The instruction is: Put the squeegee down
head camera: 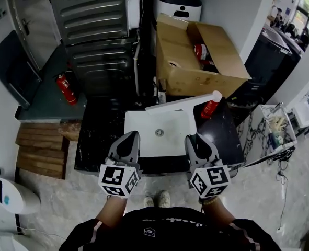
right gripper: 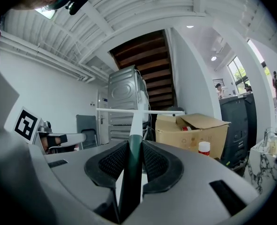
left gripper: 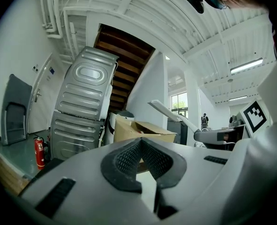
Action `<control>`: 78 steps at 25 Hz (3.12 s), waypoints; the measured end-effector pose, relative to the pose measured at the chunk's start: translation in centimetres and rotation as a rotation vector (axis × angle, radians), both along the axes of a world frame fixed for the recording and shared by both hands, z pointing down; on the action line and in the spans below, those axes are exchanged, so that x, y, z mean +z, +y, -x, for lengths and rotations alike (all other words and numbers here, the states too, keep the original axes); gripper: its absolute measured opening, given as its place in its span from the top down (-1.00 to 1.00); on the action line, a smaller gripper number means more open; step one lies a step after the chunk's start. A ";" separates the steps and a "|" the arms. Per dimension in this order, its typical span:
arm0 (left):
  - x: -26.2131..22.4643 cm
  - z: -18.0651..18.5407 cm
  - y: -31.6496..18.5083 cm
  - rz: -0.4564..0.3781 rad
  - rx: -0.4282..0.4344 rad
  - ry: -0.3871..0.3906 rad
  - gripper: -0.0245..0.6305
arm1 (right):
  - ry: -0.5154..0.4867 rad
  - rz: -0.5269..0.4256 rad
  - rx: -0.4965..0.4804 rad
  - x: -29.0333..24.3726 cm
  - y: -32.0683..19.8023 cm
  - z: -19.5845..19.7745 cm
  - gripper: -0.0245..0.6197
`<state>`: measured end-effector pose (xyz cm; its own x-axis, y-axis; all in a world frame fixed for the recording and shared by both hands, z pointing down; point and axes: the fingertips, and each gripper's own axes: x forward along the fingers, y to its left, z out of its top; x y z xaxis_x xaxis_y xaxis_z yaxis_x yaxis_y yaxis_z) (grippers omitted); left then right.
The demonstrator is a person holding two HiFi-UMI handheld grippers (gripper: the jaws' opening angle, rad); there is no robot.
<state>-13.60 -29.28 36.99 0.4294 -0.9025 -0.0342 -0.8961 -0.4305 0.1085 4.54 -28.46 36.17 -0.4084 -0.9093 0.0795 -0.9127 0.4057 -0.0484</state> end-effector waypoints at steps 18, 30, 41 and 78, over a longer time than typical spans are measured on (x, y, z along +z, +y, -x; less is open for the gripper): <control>14.4 -3.5 -8.2 0.277 -0.015 -0.052 0.89 | 0.124 0.425 -0.006 20.2 -8.1 -1.0 0.54; 19.0 -4.2 -10.4 0.378 0.003 -0.038 0.89 | 0.269 0.777 -0.018 32.3 -7.6 -2.5 0.54; 16.8 -2.9 -9.7 0.338 -0.033 -0.035 0.89 | 0.294 0.708 -0.035 30.4 -8.1 -2.5 0.51; -4.2 -2.1 -8.2 -0.066 -0.006 -0.012 0.89 | -0.033 -0.133 -0.102 -5.4 -8.3 -1.3 0.81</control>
<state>-11.48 -37.45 32.80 0.4251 -0.9008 -0.0883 -0.8996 -0.4313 0.0691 5.87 -36.77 30.76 -0.4996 -0.8646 -0.0540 -0.8652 0.5011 -0.0171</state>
